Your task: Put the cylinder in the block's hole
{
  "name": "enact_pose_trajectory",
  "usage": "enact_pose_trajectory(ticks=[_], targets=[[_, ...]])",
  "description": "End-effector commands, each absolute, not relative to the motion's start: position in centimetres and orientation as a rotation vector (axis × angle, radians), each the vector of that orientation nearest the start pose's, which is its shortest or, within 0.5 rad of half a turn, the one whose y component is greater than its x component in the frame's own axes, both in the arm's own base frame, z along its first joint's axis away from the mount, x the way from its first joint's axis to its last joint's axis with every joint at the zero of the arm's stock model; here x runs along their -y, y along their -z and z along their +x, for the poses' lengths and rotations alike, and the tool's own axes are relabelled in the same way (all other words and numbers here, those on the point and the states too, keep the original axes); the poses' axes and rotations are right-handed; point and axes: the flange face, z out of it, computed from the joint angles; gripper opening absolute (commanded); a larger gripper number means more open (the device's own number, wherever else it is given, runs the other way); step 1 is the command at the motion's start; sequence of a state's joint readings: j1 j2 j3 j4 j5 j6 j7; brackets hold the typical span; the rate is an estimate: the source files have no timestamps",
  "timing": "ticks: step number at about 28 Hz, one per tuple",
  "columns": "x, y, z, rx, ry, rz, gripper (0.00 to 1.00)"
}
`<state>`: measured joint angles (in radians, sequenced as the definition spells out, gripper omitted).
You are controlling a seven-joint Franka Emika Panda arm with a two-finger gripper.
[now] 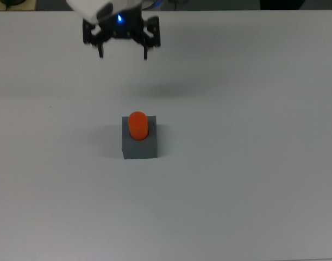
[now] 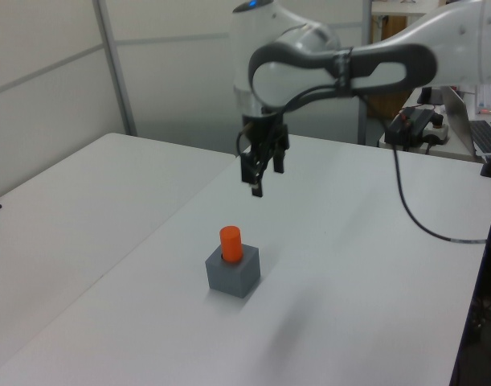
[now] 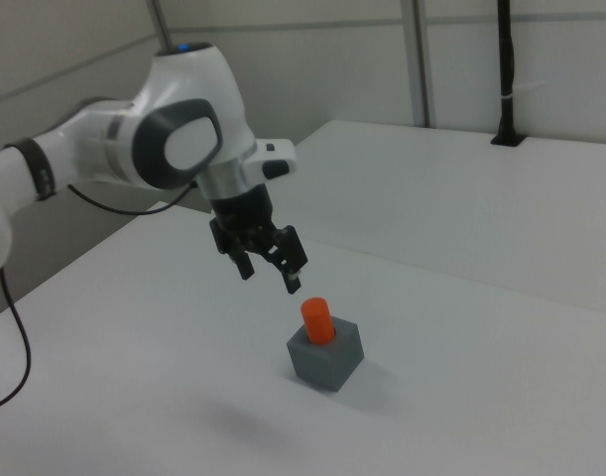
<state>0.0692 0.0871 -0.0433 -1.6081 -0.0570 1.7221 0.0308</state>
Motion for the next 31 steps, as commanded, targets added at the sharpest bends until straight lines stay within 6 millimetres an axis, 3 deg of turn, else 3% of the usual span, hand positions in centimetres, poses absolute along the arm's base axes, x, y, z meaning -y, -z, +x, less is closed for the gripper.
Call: enact_pose_trajectory(ticks=[1,7,13,31], targets=[[-0.9,-57.4,56.1,0.01,-0.021,-3.18,1.0],[-0.9,-57.7,54.1,0.012,-0.021,-3.175,1.0],[0.0,-58.7,53.5,-0.015,0.015,-3.173,1.0],[0.5,-59.1,54.0,-0.038,0.062,-3.136,1.0]])
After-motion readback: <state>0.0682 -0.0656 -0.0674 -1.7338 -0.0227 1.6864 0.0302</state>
